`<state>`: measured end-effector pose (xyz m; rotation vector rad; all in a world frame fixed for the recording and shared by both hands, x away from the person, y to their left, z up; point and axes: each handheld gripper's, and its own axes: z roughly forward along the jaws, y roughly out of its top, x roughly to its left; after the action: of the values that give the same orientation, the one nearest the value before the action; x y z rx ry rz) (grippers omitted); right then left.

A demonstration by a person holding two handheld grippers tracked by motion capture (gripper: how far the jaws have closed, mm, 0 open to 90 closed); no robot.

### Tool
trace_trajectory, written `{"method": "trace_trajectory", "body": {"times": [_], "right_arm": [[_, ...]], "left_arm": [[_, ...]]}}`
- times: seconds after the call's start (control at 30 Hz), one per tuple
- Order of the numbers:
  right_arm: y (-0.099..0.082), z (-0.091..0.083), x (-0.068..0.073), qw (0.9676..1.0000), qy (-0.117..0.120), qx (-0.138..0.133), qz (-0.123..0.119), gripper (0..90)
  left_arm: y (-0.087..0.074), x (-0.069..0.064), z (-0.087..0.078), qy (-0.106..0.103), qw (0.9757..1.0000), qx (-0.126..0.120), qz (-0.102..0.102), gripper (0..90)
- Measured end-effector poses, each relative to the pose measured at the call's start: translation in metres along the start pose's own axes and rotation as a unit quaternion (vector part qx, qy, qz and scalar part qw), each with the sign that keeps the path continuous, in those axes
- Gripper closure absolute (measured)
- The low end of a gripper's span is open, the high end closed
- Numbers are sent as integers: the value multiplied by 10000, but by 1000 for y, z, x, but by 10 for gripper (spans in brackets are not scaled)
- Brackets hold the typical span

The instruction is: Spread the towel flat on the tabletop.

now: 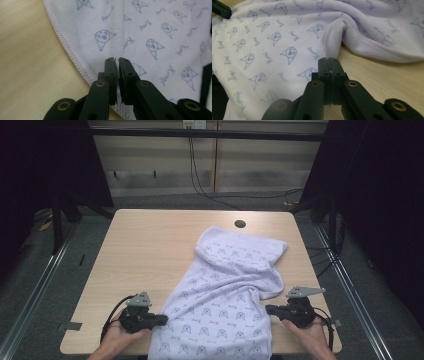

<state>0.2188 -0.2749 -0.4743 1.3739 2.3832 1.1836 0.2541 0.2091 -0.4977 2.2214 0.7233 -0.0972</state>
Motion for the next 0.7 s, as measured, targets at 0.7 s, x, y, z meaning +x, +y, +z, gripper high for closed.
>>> {"method": "trace_trajectory", "body": {"times": [0.7], "right_arm": [[-18, -22, 18, 9998, 155, -24, -118, 652]], "left_arm": [[67, 44, 40, 110, 9979, -631, -79, 774]]}}
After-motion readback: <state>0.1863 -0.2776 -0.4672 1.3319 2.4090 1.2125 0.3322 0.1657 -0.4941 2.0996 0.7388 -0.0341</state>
